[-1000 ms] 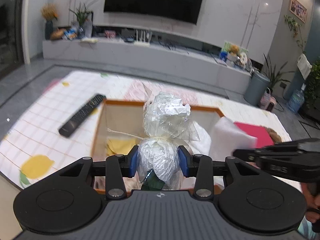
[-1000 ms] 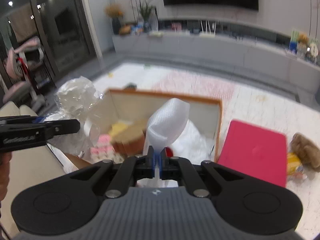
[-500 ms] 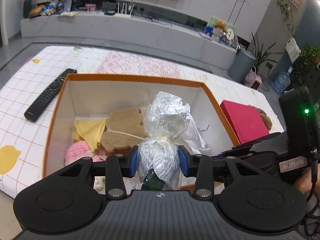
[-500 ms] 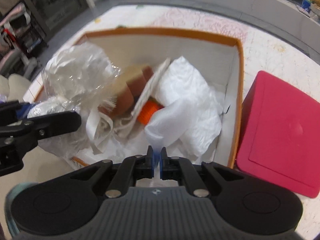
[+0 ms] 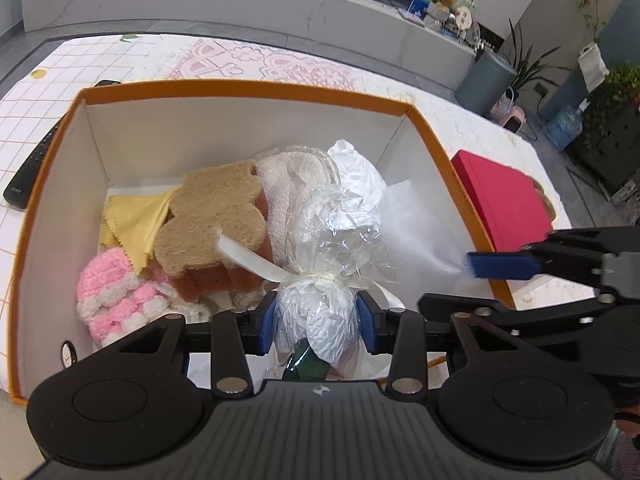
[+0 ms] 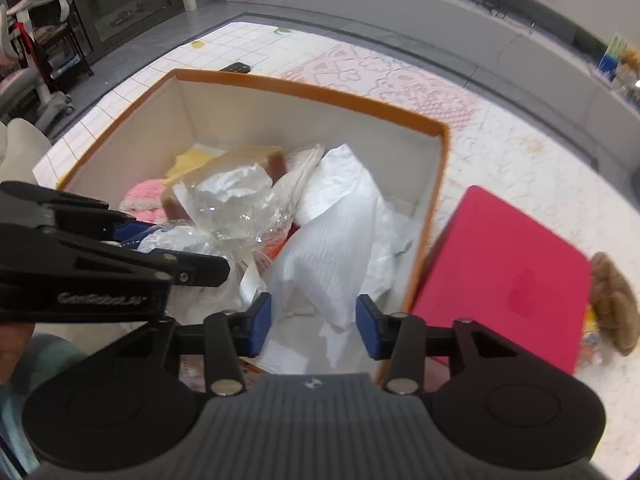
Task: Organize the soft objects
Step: 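Open both tools to drop the bundle and foam sheet into the box, then move both tools back toward the brown fluffy toy and yellow snack bag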
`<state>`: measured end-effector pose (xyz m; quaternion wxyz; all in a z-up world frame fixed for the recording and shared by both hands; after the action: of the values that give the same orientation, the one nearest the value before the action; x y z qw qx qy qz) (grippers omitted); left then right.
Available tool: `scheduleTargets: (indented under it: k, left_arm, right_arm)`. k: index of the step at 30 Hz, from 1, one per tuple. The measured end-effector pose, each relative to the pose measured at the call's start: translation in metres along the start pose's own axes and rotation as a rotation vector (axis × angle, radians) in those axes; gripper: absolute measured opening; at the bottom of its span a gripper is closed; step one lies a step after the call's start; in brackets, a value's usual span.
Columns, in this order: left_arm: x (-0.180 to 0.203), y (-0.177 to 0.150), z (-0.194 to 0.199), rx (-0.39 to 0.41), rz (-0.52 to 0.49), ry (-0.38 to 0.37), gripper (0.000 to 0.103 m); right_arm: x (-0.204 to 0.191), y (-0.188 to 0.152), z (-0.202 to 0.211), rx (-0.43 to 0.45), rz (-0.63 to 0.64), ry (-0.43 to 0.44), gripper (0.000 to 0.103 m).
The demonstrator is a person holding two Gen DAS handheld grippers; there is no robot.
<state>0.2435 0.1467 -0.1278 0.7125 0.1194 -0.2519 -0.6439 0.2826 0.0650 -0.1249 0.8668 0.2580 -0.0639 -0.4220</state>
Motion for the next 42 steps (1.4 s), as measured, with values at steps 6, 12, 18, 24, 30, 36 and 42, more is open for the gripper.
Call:
scheduleTargets:
  k: [6, 12, 18, 24, 30, 36, 42]
  left_arm:
    - [0.004, -0.003, -0.013, -0.043, -0.011, 0.024, 0.047]
    - [0.001, -0.004, -0.005, -0.027, -0.018, 0.038, 0.058]
    - [-0.003, -0.001, 0.013, 0.008, 0.018, 0.02, 0.07]
    - [-0.003, 0.002, 0.039, 0.092, 0.027, 0.019, 0.078]
    - [0.006, 0.008, 0.072, 0.195, 0.026, 0.003, 0.082]
    - [0.029, -0.001, 0.087, 0.197, -0.08, 0.045, 0.079]
    - [0.064, -0.017, 0.095, 0.174, -0.181, 0.061, 0.076]
  right_arm:
    - [0.006, 0.002, 0.01, 0.032, -0.011, 0.016, 0.049]
    - [0.002, -0.003, 0.008, 0.012, -0.004, 0.029, 0.053]
    - [-0.004, -0.001, 0.013, 0.016, 0.021, 0.028, 0.063]
    - [-0.003, -0.004, 0.025, 0.019, 0.019, 0.022, 0.084]
    - [-0.002, -0.014, 0.041, 0.03, 0.033, -0.004, 0.086]
    - [0.0, -0.029, 0.056, 0.042, 0.026, -0.013, 0.09]
    - [0.009, -0.05, 0.069, 0.038, 0.003, -0.027, 0.091]
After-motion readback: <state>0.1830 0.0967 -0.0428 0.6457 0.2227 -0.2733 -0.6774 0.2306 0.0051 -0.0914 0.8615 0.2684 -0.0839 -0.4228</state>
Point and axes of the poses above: each gripper's, at about its wrist camera, not at the fingertips, and z roughly against the way its jaws point, x to its right, y to its top, the point moved 8 cm from there along -z, roughly the way its jaws point, and after that the axes turned 4 degrees about y, right-handed, at the moved point
